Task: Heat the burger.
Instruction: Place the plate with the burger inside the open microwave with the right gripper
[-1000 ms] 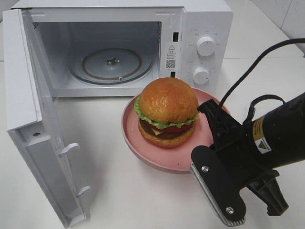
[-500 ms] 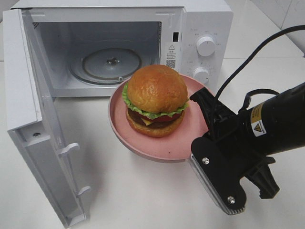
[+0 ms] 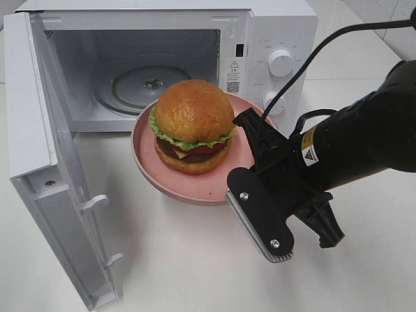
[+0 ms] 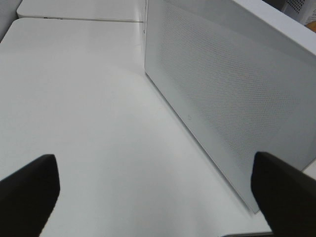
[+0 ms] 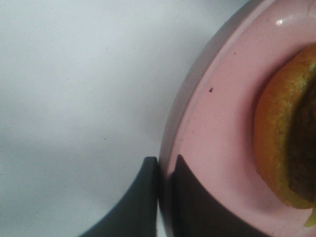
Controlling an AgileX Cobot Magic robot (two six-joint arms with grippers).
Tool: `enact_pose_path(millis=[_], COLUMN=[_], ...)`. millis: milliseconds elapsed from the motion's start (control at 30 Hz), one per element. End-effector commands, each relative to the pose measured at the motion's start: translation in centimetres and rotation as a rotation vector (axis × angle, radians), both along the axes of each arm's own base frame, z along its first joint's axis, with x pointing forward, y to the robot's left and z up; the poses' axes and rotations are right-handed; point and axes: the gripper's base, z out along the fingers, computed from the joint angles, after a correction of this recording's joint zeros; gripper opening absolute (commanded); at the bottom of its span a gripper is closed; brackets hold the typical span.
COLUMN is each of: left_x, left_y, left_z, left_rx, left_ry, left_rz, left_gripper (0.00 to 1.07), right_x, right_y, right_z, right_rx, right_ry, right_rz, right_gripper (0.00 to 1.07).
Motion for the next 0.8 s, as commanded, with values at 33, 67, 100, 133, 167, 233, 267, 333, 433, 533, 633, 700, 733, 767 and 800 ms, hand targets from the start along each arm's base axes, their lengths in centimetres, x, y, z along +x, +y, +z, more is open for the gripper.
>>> enact_pose_path(millis=[33,67,100,133,167,233,267,333,433,533,633,700,733,767,800], left_x=[-0.2,-0.2,-0.2,-0.2,-0.2,-0.2,-0.2,-0.2,-0.2,-0.2,-0.2,-0.2,-0.2,-0.2,-0.2], left_y=[0.0,0.0,0.0,0.0,0.0,0.0,0.0,0.0,0.0,0.0,0.0,0.0,0.0,0.0,0.0], left_z=[0.0,0.0,0.0,0.0,0.0,0.0,0.0,0.0,0.0,0.0,0.0,0.0,0.0,0.0,0.0], left_rx=[-0.006,-0.006,-0.006,-0.006,-0.006,-0.006,-0.006,-0.006,-0.006,-0.006,-0.006,-0.006,-0.006,-0.006,-0.006], left_ry=[-0.027,-0.027,-0.027,-0.027,-0.027,-0.027,-0.027,-0.027,-0.027,-0.027,-0.027,-0.027,-0.027,-0.027,-0.027], left_rz=[-0.007,-0.007,-0.007,-0.007,-0.007,-0.007,-0.007,-0.007,-0.007,-0.007,-0.007,-0.007,-0.007,-0.007,-0.007], left_gripper=[0.98,0.98,0.98,0.98,0.98,0.98,0.98,0.98,0.98,0.98,0.98,0.98,0.98,0.98,0.98], right_x=[1.4,1.4,1.6,1.6,2.0,2.4,2.6,3.0,3.5,4.2,4.8,5.1,5.4,5.4,5.8], right_y=[1.2,1.2,1.3,1.3,1.7,2.0,2.2,2.5,3.0,3.5,4.1,4.3,4.6,4.6,4.9], right_z=[0.8,0.8,0.7,0.7,0.7,0.6,0.5,0.5,0.4,0.5,0.4,0.4,0.4,0.4,0.4], right_rx=[0.046,0.046,0.046,0.046,0.048,0.049,0.049,0.05,0.056,0.071,0.08,0.085,0.095,0.095,0.098], right_ry=[-0.068,-0.068,-0.067,-0.067,-0.066,-0.065,-0.064,-0.062,-0.061,-0.059,-0.054,-0.052,-0.05,-0.05,-0.047], right_rz=[0.015,0.015,0.013,0.013,0.007,0.004,0.004,0.001,-0.009,-0.028,-0.044,-0.051,-0.066,-0.066,-0.074], right_gripper=[0.0,0.0,0.0,0.0,0.0,0.0,0.0,0.0,0.0,0.0,0.0,0.0,0.0,0.0,0.0])
